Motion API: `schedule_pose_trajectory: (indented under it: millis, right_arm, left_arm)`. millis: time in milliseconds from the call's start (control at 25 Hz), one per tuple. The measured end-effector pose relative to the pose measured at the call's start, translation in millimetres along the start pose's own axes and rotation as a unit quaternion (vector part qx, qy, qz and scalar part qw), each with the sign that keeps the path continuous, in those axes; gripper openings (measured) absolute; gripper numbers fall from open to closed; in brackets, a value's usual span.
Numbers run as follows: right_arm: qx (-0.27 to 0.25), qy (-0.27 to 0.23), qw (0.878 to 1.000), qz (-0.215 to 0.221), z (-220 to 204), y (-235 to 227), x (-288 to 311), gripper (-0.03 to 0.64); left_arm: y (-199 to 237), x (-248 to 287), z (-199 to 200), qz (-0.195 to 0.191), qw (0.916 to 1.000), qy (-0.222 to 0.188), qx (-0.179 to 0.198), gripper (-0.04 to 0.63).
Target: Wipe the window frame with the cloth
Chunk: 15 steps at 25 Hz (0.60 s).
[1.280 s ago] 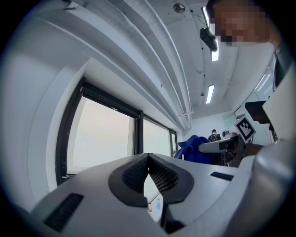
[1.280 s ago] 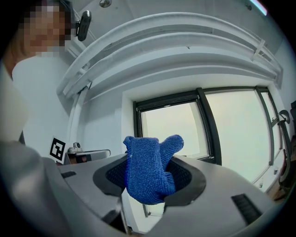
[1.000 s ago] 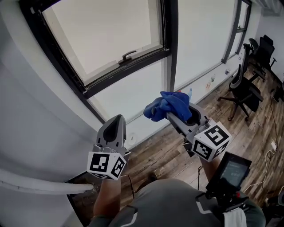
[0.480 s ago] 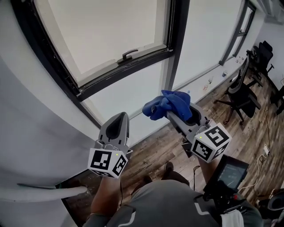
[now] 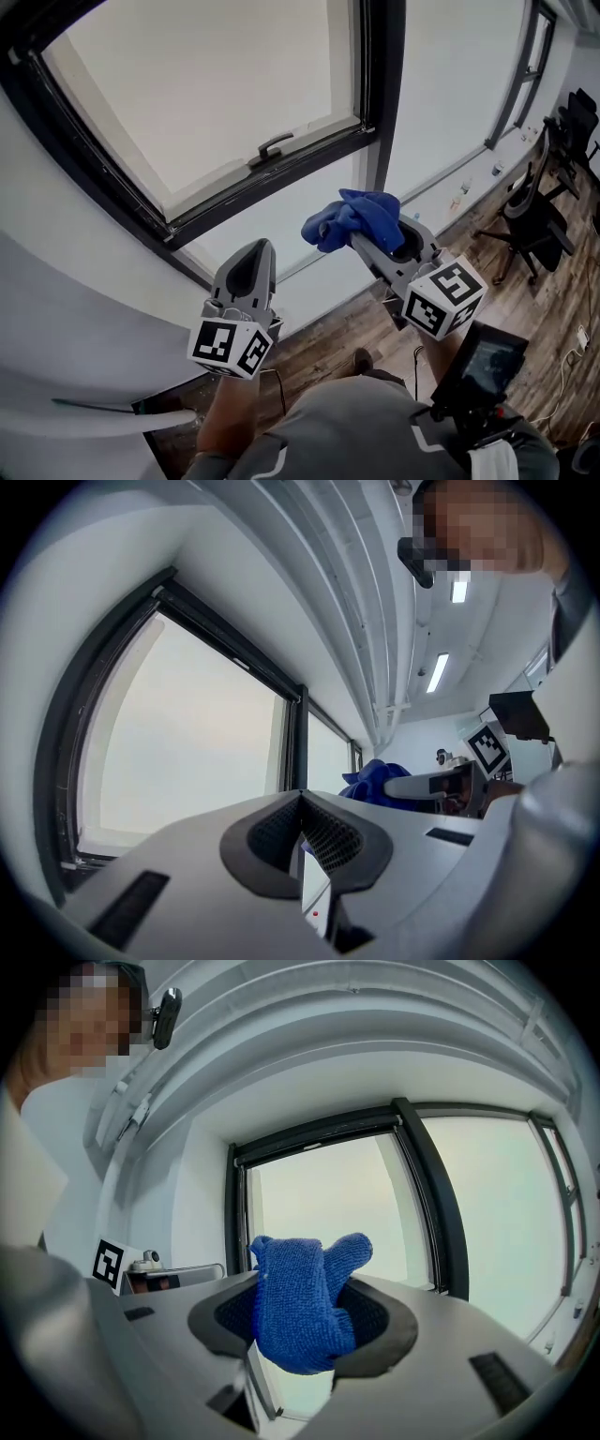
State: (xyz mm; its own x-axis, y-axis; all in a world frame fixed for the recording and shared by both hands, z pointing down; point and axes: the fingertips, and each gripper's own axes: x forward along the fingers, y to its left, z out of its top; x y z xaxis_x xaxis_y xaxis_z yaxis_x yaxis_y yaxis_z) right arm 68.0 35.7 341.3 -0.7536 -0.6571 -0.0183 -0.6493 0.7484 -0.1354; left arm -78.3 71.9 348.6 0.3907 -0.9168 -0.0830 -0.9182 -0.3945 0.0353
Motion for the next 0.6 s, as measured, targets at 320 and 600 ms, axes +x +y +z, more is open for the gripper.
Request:
schedule_pose_trajectory:
  millis: [320,600]
  right_arm:
    - [0.003,-0.006,1.0,0.026,23.4,-87.5,30.1,0.212]
    - [0.014,0.001,0.999,0.033,21.8,-140.1,62.8,0.212]
  left_arm:
    - [-1.9,92.1,7.5,0.025,0.9996,0.008,0.007,0.008]
    - [9.3,142.5,-0.3,0.035,0.9991,0.021,0.013,0.008]
